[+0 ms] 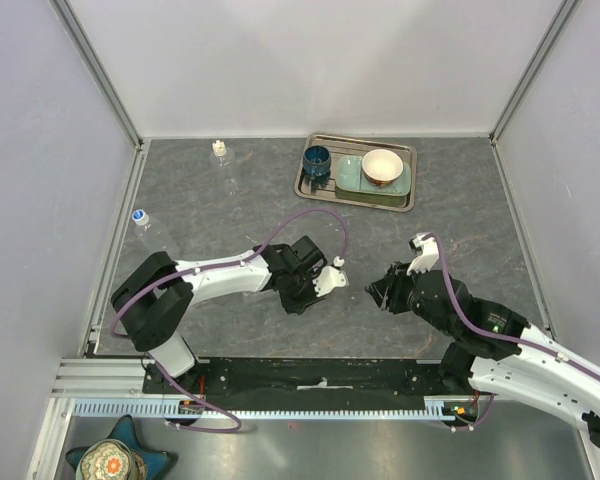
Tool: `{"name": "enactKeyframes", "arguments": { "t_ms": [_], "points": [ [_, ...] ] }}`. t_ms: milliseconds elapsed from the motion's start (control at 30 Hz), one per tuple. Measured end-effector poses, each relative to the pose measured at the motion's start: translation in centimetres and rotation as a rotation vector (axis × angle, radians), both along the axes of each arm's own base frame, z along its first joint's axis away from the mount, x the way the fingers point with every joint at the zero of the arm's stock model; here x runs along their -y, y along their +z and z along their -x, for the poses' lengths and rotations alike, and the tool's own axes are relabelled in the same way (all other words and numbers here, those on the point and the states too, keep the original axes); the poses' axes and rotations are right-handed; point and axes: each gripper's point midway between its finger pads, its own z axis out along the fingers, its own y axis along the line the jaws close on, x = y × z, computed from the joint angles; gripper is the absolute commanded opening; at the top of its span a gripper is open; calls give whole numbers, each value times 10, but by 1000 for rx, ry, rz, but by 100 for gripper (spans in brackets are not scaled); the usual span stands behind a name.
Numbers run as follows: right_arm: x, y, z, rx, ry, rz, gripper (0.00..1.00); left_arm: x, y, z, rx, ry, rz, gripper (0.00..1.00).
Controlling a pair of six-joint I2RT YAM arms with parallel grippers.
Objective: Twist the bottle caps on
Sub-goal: Pick up the bottle cap from the center of the board.
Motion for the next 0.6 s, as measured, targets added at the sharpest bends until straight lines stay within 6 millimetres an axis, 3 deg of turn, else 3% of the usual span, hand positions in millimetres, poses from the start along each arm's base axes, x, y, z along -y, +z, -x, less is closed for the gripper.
{"name": "enactKeyframes", "arguments": {
  "t_ms": [133,333,600],
  "points": [
    [0,-4,1,-7,2,-2,43,-1,-4,-9,1,23,-8,24],
    [0,-12,3,-21,8,5,42,4,6,-26,24,55,25,24],
    [-1,-12,4,-24,13,0,41,13,8,-14,-45,30,71,25]
  ]
}}
